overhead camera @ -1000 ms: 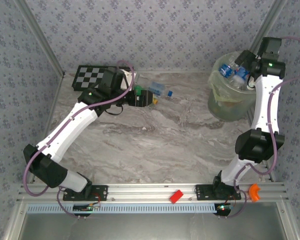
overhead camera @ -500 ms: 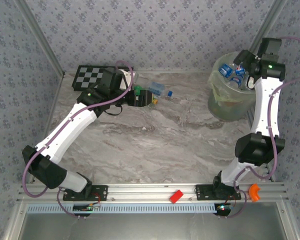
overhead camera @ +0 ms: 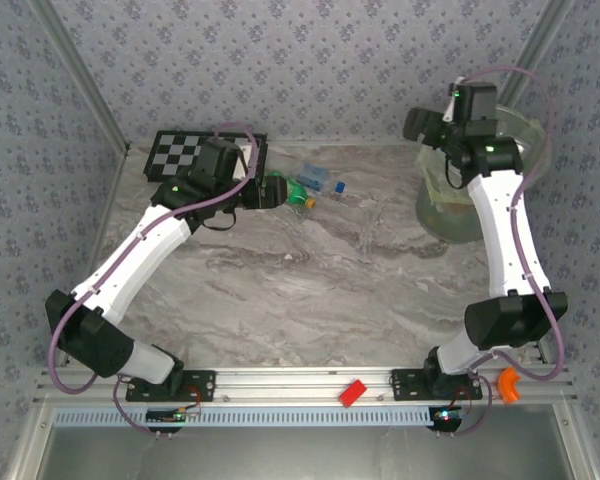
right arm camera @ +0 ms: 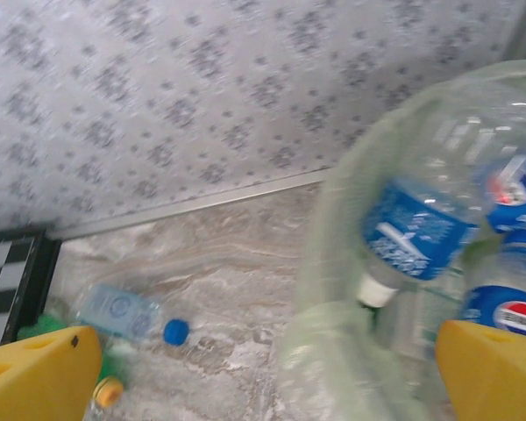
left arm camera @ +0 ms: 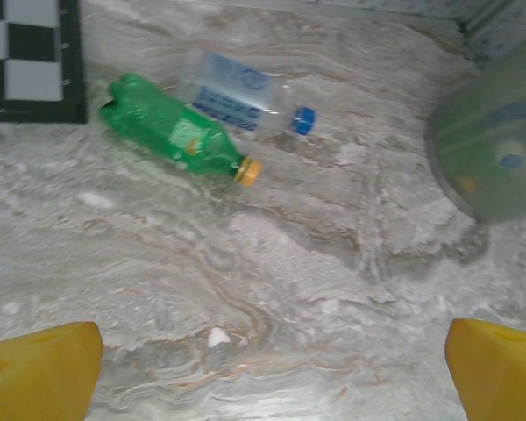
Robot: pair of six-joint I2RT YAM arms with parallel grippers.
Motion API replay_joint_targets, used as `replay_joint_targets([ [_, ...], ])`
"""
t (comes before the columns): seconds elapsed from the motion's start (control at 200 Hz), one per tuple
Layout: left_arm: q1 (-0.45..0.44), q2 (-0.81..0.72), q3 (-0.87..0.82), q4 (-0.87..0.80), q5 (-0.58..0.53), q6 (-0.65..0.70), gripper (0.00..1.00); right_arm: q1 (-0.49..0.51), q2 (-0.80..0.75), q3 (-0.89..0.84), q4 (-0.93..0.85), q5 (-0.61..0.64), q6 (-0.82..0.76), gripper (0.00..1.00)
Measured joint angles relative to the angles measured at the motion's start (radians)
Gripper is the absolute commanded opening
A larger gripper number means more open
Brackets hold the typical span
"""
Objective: Put the plastic bottles in the bin
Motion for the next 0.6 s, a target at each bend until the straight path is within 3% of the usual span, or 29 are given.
replay_joint_targets([
  [0.265,0.043,-0.059,-0.07,-0.005,-0.027,-0.04,1.0,0.151,-0.011,-0.105,0.06,0.033,-0.069,1.0],
  [0.6,0.081,-0.126,-0.154,0.013,-0.067,-0.058,1.0,0.23,-0.01,-0.125,0.09,0.093,-0.129,1.0],
])
